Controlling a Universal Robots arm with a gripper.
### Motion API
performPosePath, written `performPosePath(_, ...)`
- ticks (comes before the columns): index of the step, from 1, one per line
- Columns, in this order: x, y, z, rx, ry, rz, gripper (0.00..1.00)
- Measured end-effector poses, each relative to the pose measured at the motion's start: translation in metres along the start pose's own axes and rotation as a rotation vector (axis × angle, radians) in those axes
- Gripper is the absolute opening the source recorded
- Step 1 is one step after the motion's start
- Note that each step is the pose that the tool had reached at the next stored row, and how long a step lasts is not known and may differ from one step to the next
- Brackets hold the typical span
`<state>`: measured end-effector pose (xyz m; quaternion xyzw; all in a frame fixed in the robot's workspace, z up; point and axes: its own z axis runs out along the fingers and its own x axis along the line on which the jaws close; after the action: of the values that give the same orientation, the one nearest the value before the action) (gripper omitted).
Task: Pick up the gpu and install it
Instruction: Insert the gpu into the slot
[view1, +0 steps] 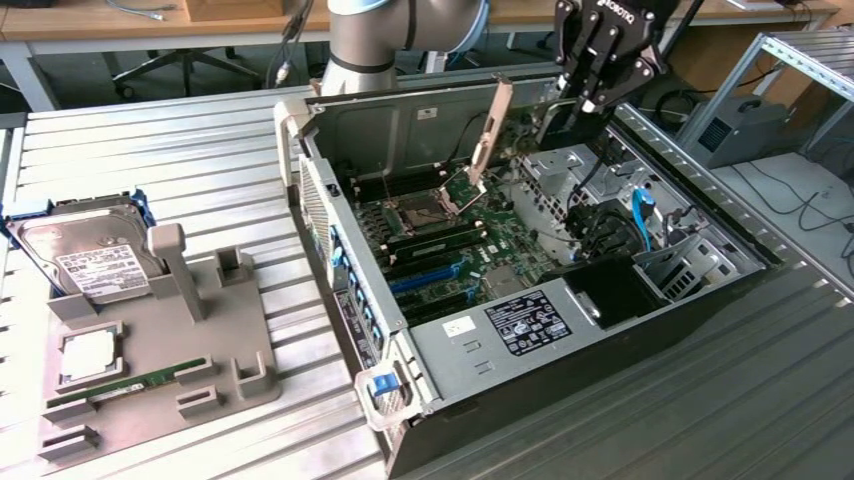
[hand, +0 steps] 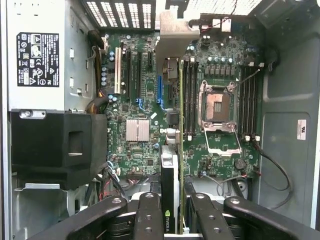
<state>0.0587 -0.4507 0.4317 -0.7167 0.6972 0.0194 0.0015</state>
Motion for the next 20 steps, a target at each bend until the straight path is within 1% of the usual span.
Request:
performPosePath(11,0.0,0.0078,0.0108,0.0259,-0.0012,-0.001,0.27)
performPosePath(12,0.0,0.0093,0.0126,0.0299,-0.0015,-0.001,0.27)
performPosePath(13,0.0,0.01,0.0136,0.0321,-0.0017,-0.001,0.27)
performPosePath(16,0.001,0.0121,0.0168,0.036,-0.0018,0.0,0.27)
performPosePath(18,0.001,0.0126,0.0186,0.0364,-0.0017,0.01,0.27)
performPosePath(20,0.001,0.0125,0.02,0.037,-0.0019,0.031,0.27)
